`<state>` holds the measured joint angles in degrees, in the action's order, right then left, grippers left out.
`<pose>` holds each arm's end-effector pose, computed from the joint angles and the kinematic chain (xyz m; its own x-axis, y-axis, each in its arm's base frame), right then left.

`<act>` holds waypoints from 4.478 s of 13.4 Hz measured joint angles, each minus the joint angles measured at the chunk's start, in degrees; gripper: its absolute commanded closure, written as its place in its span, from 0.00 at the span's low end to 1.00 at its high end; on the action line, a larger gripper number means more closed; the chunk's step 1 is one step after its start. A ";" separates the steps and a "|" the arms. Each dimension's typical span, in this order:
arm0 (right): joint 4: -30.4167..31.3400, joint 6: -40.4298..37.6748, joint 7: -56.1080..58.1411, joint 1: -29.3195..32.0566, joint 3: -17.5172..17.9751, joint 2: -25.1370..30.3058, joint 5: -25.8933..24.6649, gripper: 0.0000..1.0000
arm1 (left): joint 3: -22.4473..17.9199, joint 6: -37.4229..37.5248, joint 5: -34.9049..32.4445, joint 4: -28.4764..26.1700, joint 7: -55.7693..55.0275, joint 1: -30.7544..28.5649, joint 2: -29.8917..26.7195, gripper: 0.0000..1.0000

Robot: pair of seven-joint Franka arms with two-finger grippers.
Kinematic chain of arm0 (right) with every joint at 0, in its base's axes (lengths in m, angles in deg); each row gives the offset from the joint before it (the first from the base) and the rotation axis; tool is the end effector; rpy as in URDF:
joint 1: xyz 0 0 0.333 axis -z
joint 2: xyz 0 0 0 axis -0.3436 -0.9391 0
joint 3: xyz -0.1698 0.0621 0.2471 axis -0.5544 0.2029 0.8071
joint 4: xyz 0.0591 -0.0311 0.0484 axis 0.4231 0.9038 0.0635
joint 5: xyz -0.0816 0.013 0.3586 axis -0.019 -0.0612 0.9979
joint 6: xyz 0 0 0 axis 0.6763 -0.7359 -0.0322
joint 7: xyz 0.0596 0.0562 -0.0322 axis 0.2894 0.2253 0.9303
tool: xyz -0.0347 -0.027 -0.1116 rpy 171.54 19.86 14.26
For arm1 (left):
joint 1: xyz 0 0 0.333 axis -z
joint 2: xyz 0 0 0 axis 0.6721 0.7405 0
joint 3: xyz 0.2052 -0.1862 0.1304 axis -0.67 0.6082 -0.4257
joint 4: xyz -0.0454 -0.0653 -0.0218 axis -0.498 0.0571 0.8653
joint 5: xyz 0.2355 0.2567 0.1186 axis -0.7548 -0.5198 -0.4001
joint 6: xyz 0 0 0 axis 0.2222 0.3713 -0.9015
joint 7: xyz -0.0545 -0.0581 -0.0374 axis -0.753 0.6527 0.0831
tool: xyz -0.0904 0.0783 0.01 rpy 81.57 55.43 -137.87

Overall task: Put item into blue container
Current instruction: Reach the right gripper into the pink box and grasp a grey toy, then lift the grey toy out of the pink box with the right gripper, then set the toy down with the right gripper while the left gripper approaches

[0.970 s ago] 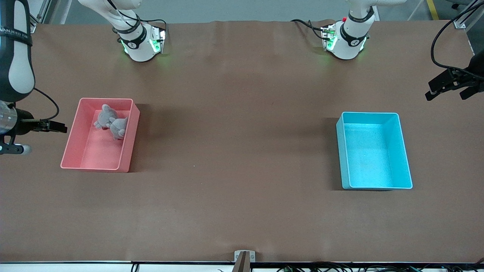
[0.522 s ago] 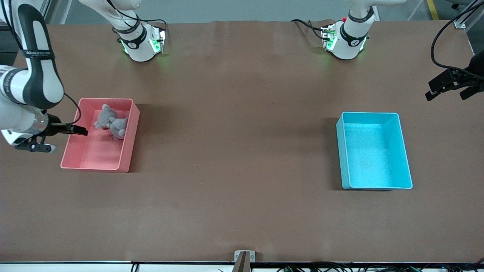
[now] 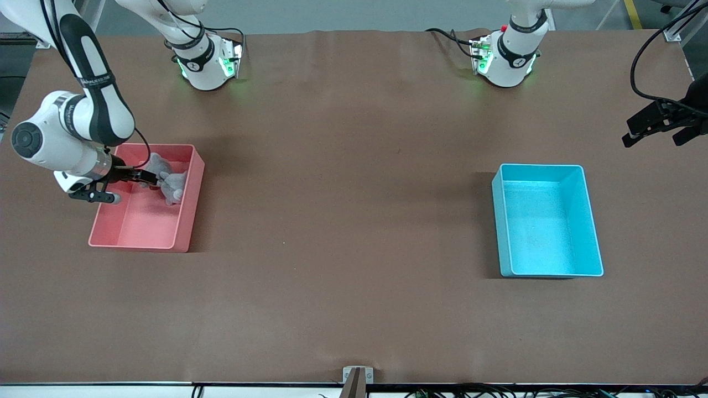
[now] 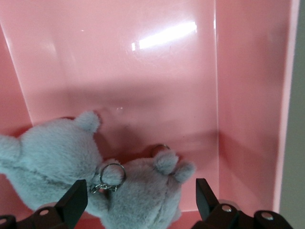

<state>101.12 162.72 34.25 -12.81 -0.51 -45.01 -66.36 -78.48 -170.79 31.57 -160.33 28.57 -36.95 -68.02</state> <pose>0.4511 -0.1130 0.2385 0.9803 -0.1350 -0.1440 -0.1381 -0.9903 -0.0119 0.5170 -0.0007 0.6232 0.9971 0.0386 0.0659 0.0359 -0.9985 0.0420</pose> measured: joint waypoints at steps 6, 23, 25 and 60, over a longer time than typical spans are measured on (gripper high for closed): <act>3.62 2.45 -0.09 0.55 0.00 -0.20 0.01 0.00 | 0.00 0.00 0.00 0.00 0.00 -0.04 0.00 0.00; -4.51 -11.22 -0.09 2.25 0.59 -1.75 0.18 0.98 | 0.00 0.00 0.00 -0.01 0.00 -0.42 0.02 0.00; -12.10 -21.29 -0.98 2.06 0.74 -1.47 0.28 0.98 | 0.00 0.00 0.00 -0.01 0.00 -0.42 0.03 0.00; -42.21 -2.75 -92.34 -49.59 0.59 -29.55 8.59 0.00 | 19.89 -20.81 0.18 -0.91 -32.40 7.78 26.51 0.00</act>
<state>58.91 159.96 -58.09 -62.40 0.08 -74.56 -57.77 -58.58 -191.60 31.75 -161.24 -3.82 -29.17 -41.51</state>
